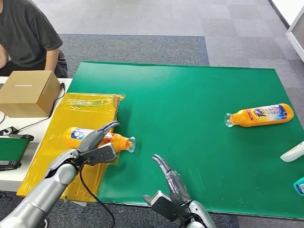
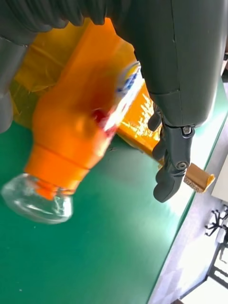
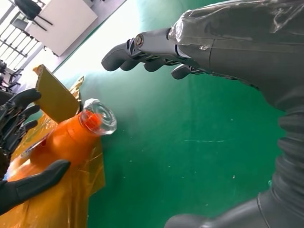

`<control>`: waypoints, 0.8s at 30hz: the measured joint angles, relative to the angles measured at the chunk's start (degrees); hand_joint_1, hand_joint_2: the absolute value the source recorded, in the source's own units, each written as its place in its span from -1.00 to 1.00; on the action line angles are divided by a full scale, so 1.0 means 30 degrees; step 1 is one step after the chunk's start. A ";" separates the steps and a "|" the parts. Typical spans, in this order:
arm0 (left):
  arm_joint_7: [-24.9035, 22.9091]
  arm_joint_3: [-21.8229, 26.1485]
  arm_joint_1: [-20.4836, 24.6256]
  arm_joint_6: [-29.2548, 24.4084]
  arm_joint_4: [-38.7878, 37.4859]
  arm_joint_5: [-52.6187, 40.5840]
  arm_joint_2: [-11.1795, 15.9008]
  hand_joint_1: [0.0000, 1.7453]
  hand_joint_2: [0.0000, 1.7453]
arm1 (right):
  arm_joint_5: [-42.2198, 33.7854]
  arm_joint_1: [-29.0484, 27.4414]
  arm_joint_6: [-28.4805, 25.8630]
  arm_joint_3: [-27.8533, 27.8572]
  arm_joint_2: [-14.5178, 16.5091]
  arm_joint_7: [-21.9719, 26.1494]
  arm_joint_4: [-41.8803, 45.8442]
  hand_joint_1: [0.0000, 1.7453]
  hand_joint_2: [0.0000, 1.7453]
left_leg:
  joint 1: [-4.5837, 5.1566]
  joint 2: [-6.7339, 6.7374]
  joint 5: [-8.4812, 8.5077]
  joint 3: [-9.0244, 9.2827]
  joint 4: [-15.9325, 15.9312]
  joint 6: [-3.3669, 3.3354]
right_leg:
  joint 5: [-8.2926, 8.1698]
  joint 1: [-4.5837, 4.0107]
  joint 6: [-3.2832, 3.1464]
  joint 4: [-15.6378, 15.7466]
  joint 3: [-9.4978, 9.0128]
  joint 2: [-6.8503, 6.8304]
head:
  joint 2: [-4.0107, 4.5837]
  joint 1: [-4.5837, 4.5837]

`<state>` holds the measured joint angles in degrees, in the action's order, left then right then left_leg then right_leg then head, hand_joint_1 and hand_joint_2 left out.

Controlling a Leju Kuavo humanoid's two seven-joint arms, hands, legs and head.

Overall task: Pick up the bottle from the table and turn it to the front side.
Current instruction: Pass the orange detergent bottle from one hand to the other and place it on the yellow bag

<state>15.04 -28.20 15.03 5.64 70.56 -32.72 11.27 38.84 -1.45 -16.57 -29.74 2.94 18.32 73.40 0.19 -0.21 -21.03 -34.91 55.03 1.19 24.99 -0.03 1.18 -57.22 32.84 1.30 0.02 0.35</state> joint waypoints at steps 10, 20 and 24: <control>0.0993 0.2162 -0.1719 -0.1866 0.2155 0.1081 -0.0816 -1.00 1.00 | -0.0040 -0.0559 -0.0592 0.0127 -0.0237 -0.0403 0.0530 -1.00 1.00 | 0.0002 0.0000 -0.0022 -0.0032 0.0003 -0.0023 | 0.0004 0.0001 0.0011 0.0010 0.0023 0.0003 | -0.0002 0.0000; 0.5654 0.7220 -0.6373 -0.3759 0.8133 0.5611 -0.3942 -1.00 1.00 | 0.0022 -0.2142 -0.2170 0.0277 -0.0862 -0.1104 0.2067 -1.00 1.00 | 0.0008 0.0001 -0.0104 -0.0055 0.0010 -0.0076 | 0.0059 0.0009 0.0075 0.0036 0.0023 0.0002 | 0.0000 0.0002; 0.6361 0.8284 -0.7551 -0.3210 0.9011 0.7019 -0.4917 -1.00 1.00 | -0.0305 -0.2520 -0.2709 0.0472 -0.0960 -0.1102 0.2563 -1.00 1.00 | 0.0013 0.0000 -0.0117 -0.0056 0.0018 -0.0095 | 0.0076 0.0015 0.0098 0.0037 0.0013 -0.0001 | -0.0004 0.0000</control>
<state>34.12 -3.35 -7.62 -3.99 97.59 -11.66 -3.48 37.93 -9.01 -24.69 -28.32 0.06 15.02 81.09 0.23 -0.21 -21.38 -35.08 55.09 0.91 25.22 0.01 1.47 -57.11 32.88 1.30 0.01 0.35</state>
